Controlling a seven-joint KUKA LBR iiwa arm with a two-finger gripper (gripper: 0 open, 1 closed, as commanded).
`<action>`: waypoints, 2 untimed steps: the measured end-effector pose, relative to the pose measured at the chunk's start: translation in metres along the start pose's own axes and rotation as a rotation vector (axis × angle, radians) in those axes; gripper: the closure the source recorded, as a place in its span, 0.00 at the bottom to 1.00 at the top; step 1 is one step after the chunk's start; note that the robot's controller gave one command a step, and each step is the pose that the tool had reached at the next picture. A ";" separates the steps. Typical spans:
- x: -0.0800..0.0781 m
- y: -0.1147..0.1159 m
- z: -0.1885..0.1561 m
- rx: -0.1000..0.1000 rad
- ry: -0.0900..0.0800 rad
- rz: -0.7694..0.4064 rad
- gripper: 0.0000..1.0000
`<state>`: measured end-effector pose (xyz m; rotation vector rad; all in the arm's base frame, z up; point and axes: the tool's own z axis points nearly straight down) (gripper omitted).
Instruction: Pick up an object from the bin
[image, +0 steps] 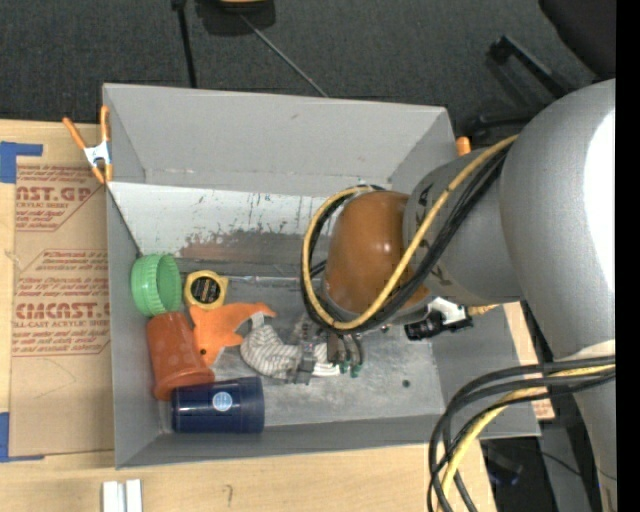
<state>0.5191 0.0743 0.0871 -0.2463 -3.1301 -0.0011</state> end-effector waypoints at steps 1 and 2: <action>-0.001 0.000 -0.009 -0.001 -0.002 0.000 1.00; 0.000 0.000 -0.017 0.001 0.002 0.000 1.00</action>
Offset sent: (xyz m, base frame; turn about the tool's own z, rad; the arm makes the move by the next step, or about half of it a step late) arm -0.0001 0.0000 0.0655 0.0000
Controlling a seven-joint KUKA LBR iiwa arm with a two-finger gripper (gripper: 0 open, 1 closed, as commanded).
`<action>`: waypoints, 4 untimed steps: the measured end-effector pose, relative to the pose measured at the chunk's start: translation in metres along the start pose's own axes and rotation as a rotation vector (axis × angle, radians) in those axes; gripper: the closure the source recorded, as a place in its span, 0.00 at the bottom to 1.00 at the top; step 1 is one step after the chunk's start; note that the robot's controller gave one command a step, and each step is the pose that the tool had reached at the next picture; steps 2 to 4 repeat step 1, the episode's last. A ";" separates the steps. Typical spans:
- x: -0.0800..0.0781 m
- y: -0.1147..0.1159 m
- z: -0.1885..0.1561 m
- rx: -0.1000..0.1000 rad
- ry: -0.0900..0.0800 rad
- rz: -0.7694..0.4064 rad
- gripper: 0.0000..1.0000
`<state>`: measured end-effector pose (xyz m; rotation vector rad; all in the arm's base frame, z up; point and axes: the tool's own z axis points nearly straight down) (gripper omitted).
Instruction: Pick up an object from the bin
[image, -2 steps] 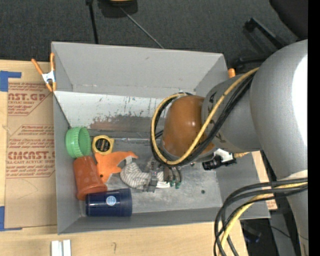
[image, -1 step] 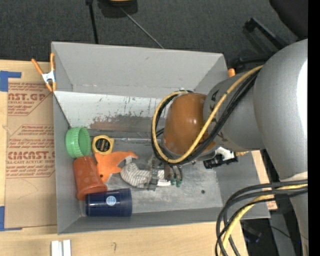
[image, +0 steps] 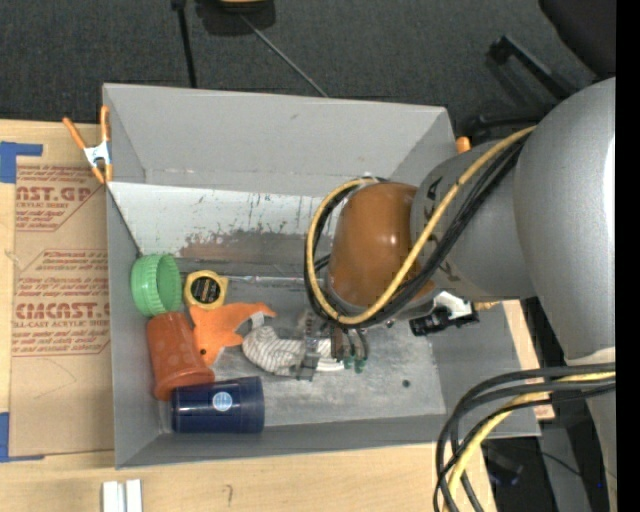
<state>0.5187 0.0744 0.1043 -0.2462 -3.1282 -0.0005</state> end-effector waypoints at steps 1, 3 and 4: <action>0.001 0.000 -0.019 0.001 0.005 0.000 1.00; 0.001 0.000 -0.019 0.001 0.005 0.000 1.00; 0.001 0.000 -0.019 0.001 0.005 0.000 1.00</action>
Offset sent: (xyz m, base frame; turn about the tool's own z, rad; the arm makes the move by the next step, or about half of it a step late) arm 0.0001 0.0002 0.0056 0.0000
